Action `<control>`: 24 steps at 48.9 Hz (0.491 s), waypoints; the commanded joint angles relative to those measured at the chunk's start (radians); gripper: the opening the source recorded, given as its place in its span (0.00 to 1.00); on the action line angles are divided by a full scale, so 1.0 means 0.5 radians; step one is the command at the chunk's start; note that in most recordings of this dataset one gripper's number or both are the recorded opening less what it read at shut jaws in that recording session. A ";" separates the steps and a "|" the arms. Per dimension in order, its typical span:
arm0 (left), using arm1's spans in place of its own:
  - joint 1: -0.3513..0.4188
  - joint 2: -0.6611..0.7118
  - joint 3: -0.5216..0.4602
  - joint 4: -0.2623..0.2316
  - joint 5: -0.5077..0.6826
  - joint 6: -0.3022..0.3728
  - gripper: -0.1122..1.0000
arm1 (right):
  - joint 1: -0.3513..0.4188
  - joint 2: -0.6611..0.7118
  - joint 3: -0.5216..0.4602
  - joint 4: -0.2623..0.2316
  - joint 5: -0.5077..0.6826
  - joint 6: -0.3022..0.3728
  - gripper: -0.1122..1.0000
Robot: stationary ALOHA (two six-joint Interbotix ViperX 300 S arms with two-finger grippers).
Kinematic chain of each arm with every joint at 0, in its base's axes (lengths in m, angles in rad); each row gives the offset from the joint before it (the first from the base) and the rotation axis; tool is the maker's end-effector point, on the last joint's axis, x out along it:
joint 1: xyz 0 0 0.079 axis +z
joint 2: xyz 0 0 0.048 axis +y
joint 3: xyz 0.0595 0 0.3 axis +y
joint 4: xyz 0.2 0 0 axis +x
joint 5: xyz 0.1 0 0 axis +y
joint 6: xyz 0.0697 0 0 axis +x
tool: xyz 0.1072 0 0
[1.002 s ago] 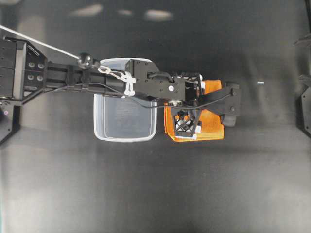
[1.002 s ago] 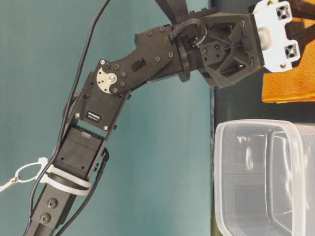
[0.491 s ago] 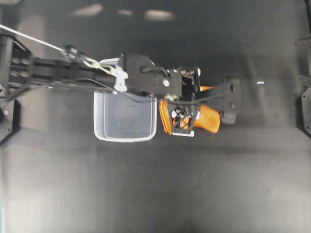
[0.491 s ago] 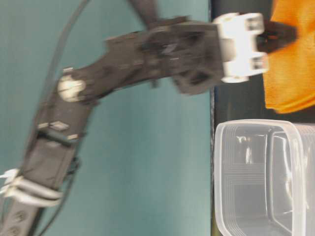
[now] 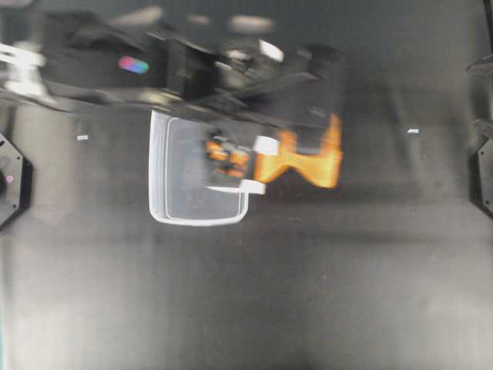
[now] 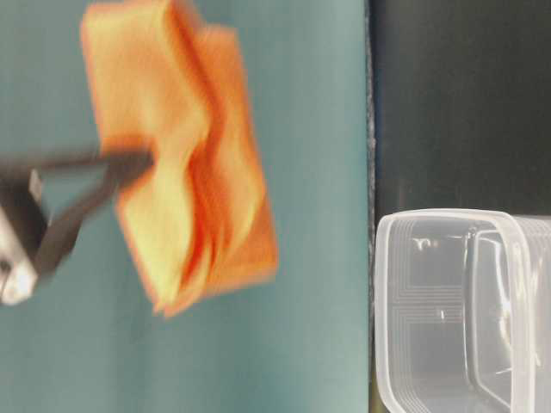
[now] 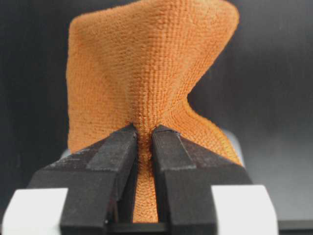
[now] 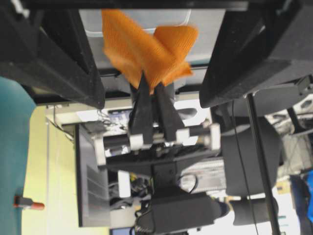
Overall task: Place the orange towel into the container with the left arm.
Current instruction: 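Lift the towel and carry it left over the clear container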
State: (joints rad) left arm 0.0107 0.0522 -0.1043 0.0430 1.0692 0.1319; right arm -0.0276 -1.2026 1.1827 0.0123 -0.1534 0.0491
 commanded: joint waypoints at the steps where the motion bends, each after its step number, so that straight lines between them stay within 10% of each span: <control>1: 0.040 -0.206 0.221 0.006 0.009 0.000 0.16 | 0.006 0.015 -0.015 0.006 -0.009 -0.003 0.78; 24: 0.071 -0.411 0.792 0.006 -0.252 0.003 0.16 | 0.003 0.018 -0.012 0.003 -0.009 0.003 0.78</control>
State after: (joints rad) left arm 0.0430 -0.1350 0.2884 0.0430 0.9434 0.1319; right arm -0.0276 -1.2026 1.1858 0.0107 -0.1534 0.0506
